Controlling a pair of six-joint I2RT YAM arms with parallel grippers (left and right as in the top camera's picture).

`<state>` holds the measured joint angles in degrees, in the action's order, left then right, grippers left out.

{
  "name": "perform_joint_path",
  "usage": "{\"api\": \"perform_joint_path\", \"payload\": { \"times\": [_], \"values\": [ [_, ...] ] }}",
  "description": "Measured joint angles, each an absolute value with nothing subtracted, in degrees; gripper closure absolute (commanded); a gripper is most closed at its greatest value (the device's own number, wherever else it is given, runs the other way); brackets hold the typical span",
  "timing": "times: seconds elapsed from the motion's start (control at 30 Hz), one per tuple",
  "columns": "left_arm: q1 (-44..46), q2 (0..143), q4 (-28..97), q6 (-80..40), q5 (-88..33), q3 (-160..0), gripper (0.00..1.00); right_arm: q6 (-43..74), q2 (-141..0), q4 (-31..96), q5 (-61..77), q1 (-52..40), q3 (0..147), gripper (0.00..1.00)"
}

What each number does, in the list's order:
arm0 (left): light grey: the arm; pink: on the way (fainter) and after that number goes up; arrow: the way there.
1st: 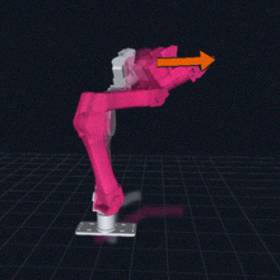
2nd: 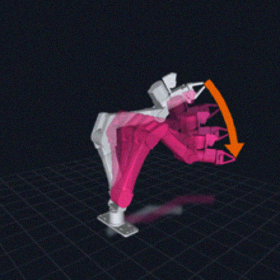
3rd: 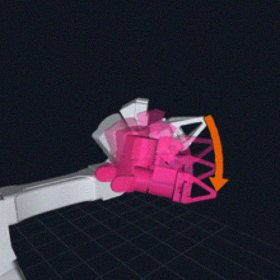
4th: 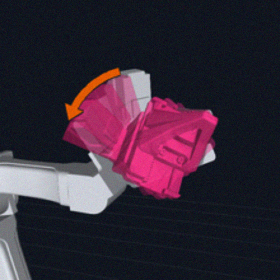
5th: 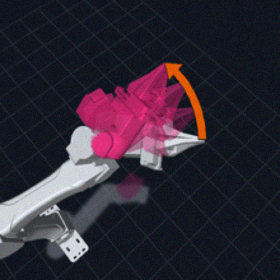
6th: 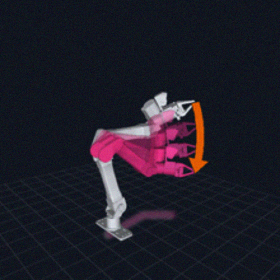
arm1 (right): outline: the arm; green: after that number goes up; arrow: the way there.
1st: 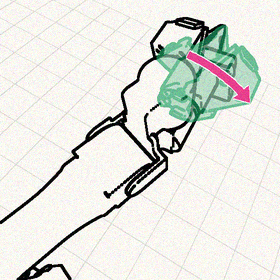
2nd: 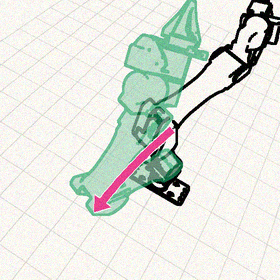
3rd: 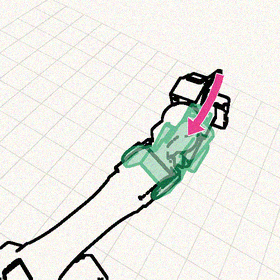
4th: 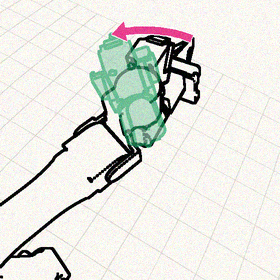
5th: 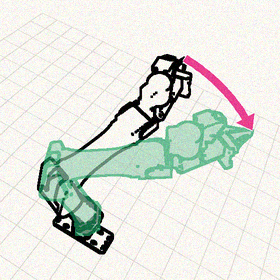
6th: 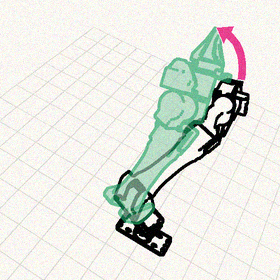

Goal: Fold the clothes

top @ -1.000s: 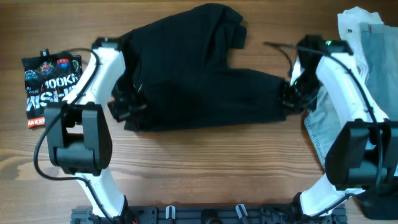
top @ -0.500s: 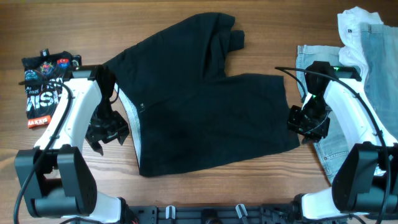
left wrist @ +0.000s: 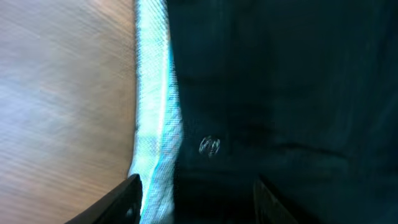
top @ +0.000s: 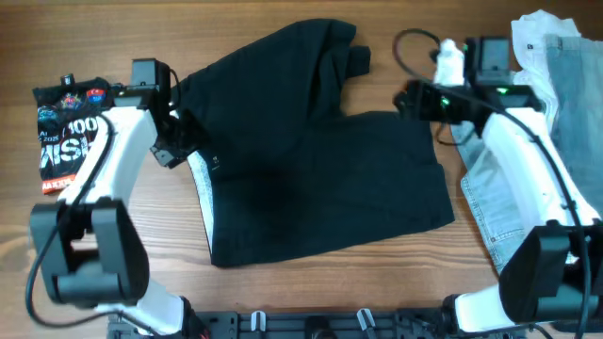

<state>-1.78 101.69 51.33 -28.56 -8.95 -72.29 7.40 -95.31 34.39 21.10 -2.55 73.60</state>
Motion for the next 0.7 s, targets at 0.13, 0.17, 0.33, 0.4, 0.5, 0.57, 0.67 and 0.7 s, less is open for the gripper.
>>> {"api": "perform_joint_path", "payload": {
  "times": [0.13,0.17,0.33,0.4,0.5,0.57,0.67,0.7],
  "values": [
    [-0.8,107.24,45.93,-28.49,-10.87,-72.29,0.44,10.92,-100.05,20.03,20.27,-9.45,73.87,0.28],
    [-0.3,108.14,44.64,-28.42,-11.07,-72.29,0.43,11.86,-100.9,18.13,20.14,-9.98,73.91,0.28],
    [3.79,112.46,38.44,-28.08,-11.49,-72.58,0.43,27.03,-111.83,-1.1,20.6,-10.94,73.91,0.28],
    [4.23,113.25,37.87,-28.08,-11.44,-72.99,0.43,31.24,-115.52,-5.54,20.78,-10.94,73.84,0.28],
    [4.25,113.78,38.61,-27.92,-11.46,-73.69,0.43,36.23,-119.42,-11.29,20.99,-10.94,73.87,0.3],
    [4.25,113.86,38.96,-27.88,-11.46,-73.84,0.43,39.07,-120.6,-13.98,20.49,-10.94,73.87,0.32],
    [4.25,113.93,39.13,-27.7,-11.46,-73.89,0.43,43.64,-121.86,-18.04,19.4,-10.94,73.87,0.36],
    [4.25,113.93,39.16,-27.7,-11.49,-73.89,0.43,45.71,-122.06,-19.05,18.96,-10.94,73.87,0.39]
  ]
}}
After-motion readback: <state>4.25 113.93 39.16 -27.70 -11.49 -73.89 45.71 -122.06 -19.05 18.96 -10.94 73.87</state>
